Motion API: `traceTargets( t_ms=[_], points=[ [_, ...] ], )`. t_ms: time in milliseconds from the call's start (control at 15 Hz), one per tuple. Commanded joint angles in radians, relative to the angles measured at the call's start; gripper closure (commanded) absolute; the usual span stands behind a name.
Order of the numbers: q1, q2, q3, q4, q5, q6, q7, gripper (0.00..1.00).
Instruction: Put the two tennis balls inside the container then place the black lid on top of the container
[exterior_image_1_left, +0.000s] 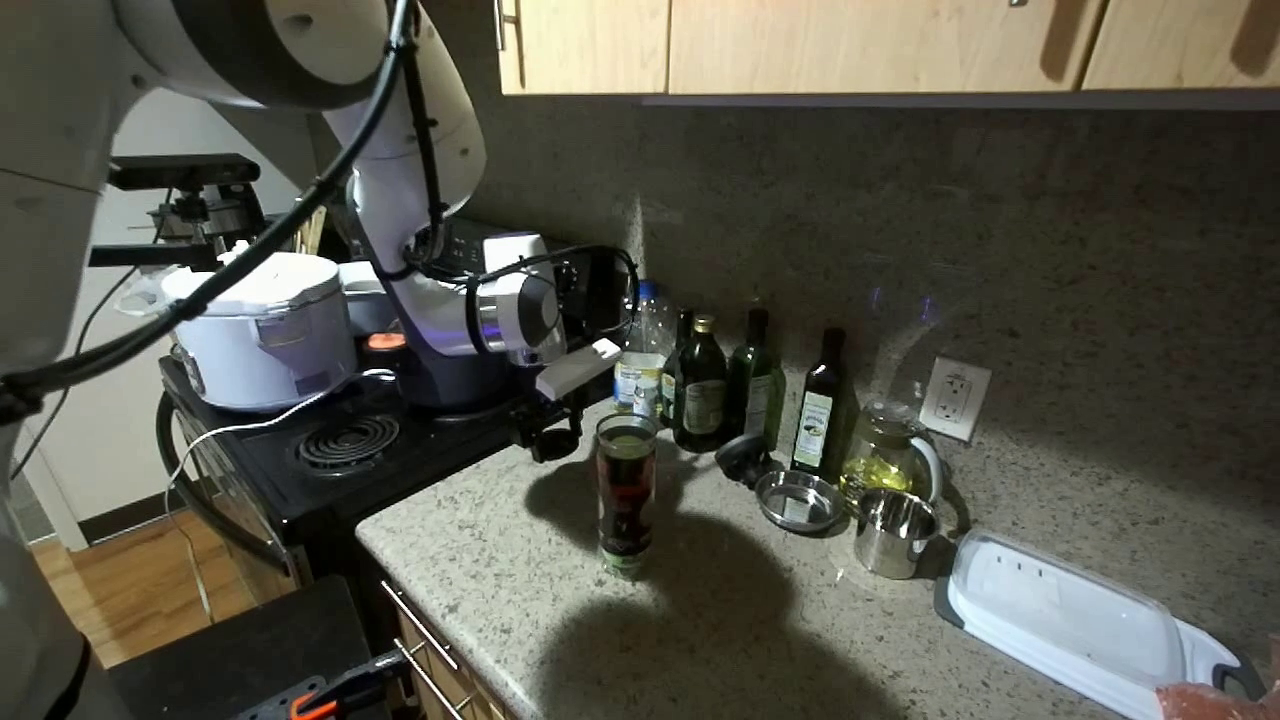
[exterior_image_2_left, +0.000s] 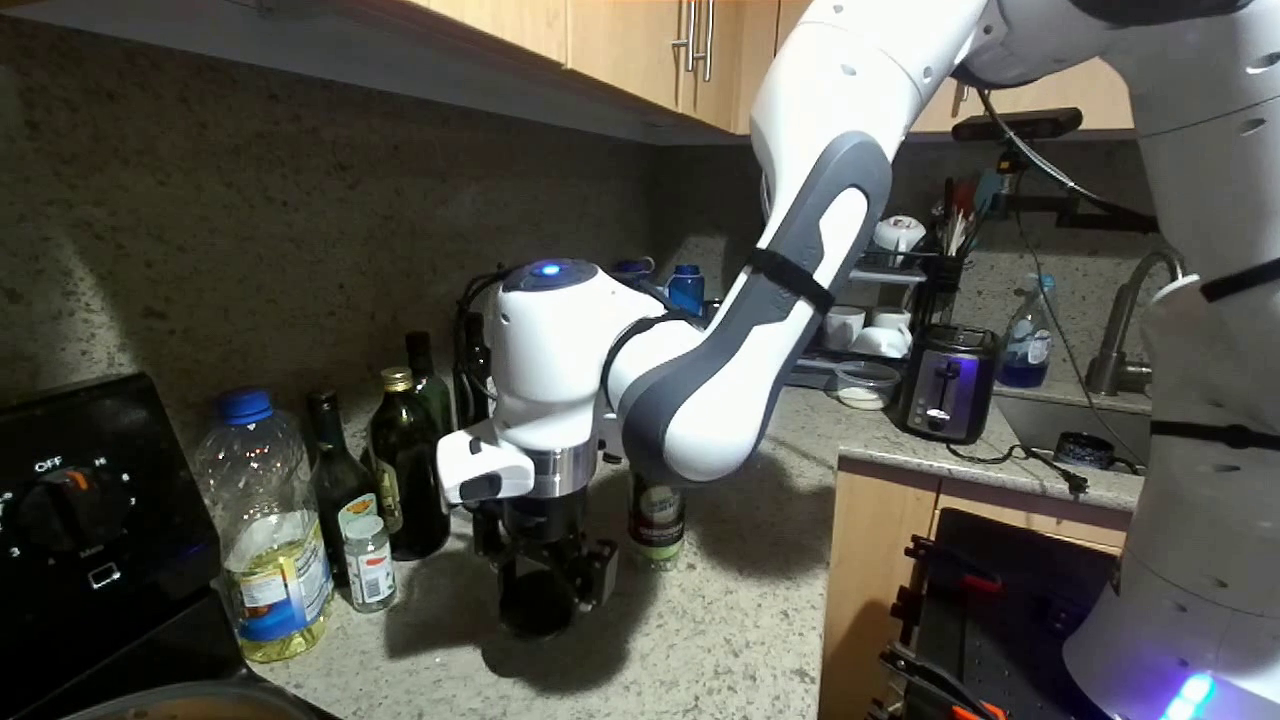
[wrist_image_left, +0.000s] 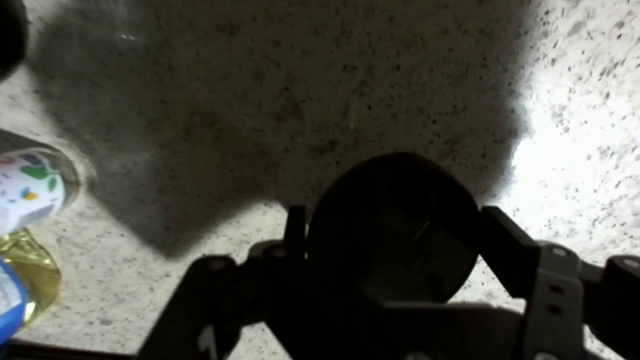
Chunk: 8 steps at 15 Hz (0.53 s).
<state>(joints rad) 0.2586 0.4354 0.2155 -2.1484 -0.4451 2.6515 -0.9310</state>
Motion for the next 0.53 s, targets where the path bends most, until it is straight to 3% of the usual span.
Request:
traceTargets(
  t_ms=[0, 467],
  points=[
    [0.007, -0.166, -0.039, -0.105, -0.079, 0.005, 0.089, 0.17],
    [-0.024, -0.386, -0.053, -0.163, -0.185, -0.051, 0.157, 0.15]
  ],
)
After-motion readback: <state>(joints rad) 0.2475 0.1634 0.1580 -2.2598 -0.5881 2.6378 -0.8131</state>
